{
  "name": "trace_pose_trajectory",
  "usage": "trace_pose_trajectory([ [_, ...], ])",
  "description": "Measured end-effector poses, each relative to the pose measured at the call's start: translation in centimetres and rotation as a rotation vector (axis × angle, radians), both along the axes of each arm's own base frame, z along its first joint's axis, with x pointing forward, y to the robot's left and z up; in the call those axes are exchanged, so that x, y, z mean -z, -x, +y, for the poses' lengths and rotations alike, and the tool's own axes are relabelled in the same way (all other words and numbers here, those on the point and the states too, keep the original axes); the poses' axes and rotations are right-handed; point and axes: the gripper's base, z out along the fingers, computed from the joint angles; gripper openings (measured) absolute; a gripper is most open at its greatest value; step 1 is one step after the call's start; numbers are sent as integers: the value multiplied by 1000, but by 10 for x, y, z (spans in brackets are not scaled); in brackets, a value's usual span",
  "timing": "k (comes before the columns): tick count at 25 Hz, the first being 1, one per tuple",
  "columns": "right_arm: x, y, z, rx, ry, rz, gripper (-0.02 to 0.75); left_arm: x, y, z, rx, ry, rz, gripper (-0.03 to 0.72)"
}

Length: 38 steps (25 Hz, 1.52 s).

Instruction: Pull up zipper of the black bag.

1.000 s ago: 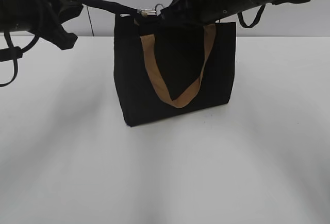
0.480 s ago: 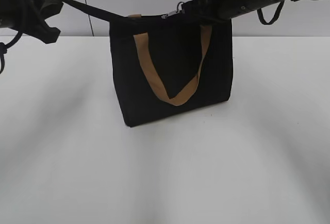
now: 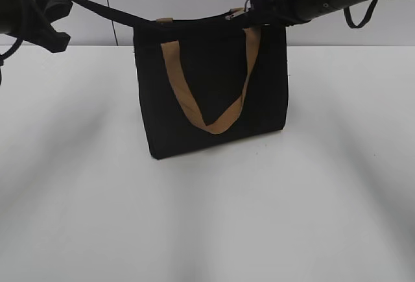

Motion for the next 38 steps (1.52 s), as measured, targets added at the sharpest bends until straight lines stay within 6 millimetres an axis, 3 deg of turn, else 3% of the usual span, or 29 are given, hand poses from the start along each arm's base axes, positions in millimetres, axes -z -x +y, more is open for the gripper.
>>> trace_pose_trajectory([
  [12,1,-7,-26,62,-3,12,-15,0,0,0,-1,2,1,15],
  [21,1,-6,-26,51,-26,39,-11,-1,0,-1,9,19,-11,14],
  [25,0,-6,-26,62,-49,44,67,0,-2,-4,15,55,-12,14],
  [28,0,-6,-26,65,-54,45,190,3,-5,-5,-1,105,2,22],
  [32,0,-6,-26,62,-56,48,323,4,-7,-4,-39,179,23,96],
  [38,1,-4,-27,30,-9,45,357,3,-8,-3,-103,307,63,329],
])
